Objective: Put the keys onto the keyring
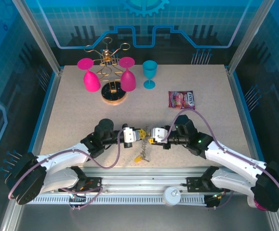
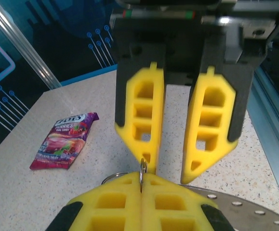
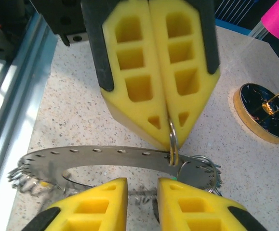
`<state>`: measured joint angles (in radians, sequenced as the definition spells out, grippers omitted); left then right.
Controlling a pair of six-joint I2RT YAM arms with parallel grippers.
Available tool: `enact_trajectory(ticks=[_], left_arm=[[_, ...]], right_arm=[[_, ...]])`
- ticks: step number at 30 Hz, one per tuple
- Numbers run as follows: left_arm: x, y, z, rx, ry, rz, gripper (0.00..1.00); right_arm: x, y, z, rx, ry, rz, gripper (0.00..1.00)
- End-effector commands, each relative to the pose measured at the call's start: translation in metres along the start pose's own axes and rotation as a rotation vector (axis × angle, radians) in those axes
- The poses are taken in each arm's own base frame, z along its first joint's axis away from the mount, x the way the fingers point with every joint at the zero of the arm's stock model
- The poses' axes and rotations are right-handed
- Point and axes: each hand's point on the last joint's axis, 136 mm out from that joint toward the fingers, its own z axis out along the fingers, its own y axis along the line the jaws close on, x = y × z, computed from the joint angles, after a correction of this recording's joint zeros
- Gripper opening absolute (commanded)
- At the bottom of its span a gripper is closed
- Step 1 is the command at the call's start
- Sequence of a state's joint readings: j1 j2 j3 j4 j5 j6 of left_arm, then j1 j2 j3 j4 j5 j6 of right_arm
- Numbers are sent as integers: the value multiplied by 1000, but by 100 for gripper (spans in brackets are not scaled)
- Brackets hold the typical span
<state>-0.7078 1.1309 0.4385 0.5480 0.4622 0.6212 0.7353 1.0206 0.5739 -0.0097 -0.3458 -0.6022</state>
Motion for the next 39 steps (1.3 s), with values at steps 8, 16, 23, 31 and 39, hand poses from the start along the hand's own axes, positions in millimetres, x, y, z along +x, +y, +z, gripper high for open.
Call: enact_trajectory(ticks=[8, 16, 23, 31, 39], left_arm=[[-25, 10, 3, 2, -77, 88, 0], [-18, 26, 5, -75, -24, 34, 0], [11, 85, -11, -355, 167, -163, 0], [39, 128, -57, -609, 282, -436, 0], [76, 152, -103, -842, 328, -684, 0]], right_arm=[[-21, -16, 0, 77, -60, -74, 24], [-20, -22, 1, 121, -60, -70, 21], [-9, -62, -23, 319, -11, 124, 36], [-25, -6, -3, 79, 19, 186, 35], [-42, 46, 79, -37, 59, 262, 33]])
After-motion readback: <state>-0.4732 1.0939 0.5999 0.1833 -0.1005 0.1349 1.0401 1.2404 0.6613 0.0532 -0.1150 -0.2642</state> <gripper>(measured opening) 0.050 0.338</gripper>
